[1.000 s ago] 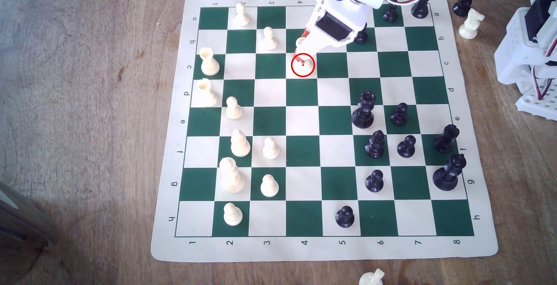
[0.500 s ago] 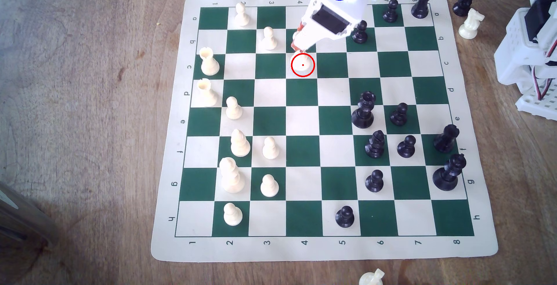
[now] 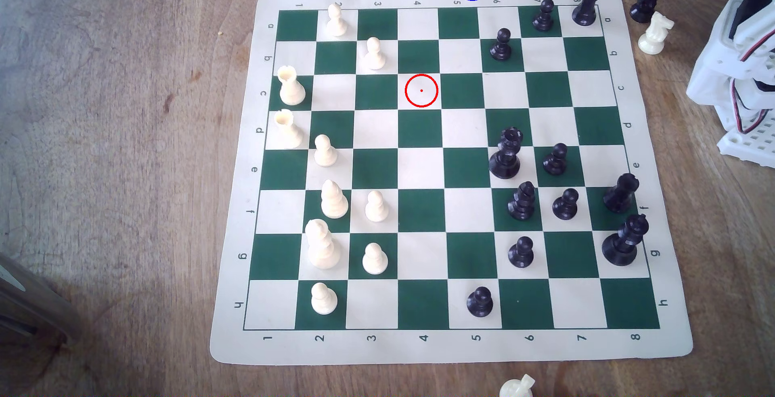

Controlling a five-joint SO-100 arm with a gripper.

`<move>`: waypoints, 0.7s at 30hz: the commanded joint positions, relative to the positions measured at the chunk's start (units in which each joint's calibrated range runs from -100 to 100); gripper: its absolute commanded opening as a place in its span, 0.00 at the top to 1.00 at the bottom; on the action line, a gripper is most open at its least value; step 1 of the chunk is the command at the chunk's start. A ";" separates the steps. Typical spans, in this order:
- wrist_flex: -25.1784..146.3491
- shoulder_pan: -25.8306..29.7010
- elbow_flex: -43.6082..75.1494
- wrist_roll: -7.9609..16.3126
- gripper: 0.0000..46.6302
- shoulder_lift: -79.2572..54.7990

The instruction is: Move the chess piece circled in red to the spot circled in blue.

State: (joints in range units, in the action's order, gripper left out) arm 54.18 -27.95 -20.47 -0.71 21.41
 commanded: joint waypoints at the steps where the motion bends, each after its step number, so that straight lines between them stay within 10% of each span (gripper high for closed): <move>1: -5.45 -3.92 -2.38 -1.51 0.99 -0.27; 21: -17.16 -5.64 -10.72 -1.66 0.99 -11.05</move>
State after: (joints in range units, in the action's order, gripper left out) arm 38.09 -32.60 -31.86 -2.37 10.01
